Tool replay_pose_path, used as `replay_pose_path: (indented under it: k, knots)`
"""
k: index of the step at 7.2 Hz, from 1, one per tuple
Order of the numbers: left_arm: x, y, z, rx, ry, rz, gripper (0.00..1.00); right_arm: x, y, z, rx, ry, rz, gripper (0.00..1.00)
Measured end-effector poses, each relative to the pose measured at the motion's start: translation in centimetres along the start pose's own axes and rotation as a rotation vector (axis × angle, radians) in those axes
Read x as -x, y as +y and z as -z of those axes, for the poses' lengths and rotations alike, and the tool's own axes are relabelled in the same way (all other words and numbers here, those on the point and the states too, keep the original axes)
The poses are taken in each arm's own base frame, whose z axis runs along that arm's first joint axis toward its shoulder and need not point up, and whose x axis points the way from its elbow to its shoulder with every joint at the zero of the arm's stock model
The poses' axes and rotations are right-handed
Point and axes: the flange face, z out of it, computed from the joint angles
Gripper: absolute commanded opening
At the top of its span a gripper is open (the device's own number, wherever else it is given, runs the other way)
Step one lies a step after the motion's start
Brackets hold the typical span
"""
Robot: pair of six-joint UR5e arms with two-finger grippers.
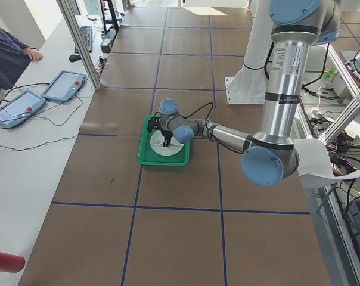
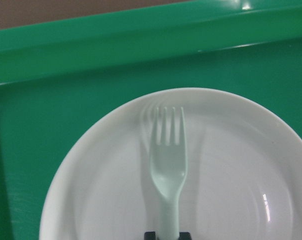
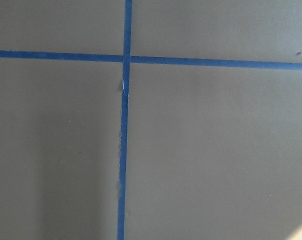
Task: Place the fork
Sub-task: 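Carry the fork to the tray edge beside the plate, farthest from spoon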
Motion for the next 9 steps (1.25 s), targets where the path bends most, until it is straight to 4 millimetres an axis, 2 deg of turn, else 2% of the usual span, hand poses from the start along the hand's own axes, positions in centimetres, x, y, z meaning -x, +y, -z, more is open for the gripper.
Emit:
replay_pose_path:
  k: [3, 4, 6, 8, 9]
  knots:
    - [3.3, -1.8, 3.5, 0.042, -0.004, 0.179, 0.0, 0.0, 0.0, 0.0, 0.0, 0.0, 0.0, 1.0]
    - [4.6, -1.8, 4.1, 0.036, -0.011, 0.202, 0.0, 0.0, 0.0, 0.0, 0.0, 0.0, 0.0, 1.0]
    - [6.8, -0.6, 4.2, -0.005, -0.002, 0.177, 0.0, 0.0, 0.0, 0.0, 0.0, 0.0, 0.0, 1.0]
    - [8.6, 0.4, 3.4, -0.037, -0.006, 0.159, 0.0, 0.0, 0.0, 0.0, 0.0, 0.0, 0.0, 1.0]
    - [9.2, 0.6, 2.8, -0.034, -0.014, 0.164, 0.43, 0.0, 0.0, 0.0, 0.0, 0.0, 0.0, 1.0]
